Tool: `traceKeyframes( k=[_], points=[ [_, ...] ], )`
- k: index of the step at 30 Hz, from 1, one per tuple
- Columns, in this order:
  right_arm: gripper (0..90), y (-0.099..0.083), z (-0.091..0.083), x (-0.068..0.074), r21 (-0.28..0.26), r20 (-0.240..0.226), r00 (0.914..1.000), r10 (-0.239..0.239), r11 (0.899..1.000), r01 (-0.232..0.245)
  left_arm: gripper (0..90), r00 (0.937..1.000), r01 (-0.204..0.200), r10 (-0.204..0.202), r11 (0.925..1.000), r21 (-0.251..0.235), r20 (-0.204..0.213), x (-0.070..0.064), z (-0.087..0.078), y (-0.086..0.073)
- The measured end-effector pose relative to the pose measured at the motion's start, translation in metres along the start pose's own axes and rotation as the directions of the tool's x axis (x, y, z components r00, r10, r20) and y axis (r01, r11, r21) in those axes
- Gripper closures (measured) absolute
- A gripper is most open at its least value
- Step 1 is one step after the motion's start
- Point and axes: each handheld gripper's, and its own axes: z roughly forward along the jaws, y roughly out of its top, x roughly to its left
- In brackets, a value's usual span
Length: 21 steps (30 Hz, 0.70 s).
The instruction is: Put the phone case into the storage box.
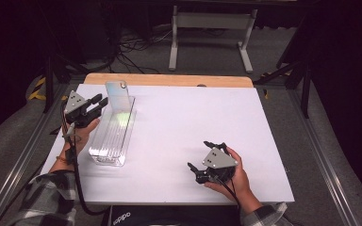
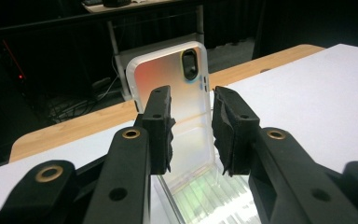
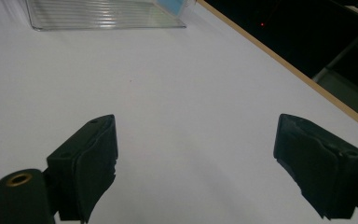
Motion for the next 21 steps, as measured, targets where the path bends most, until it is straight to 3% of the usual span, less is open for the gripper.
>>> traceKeyframes(
  k=[21],
  points=[
    [14.2, 0.001, -0.004, -0.002, -0.024, 0.009, 1.0, 0.002, 1.0, -0.001, 65.9, 0.9982, -0.039, 0.041, 0.9989, -0.026, 0.045, -0.015, -0.016, 0.003]
  ],
)
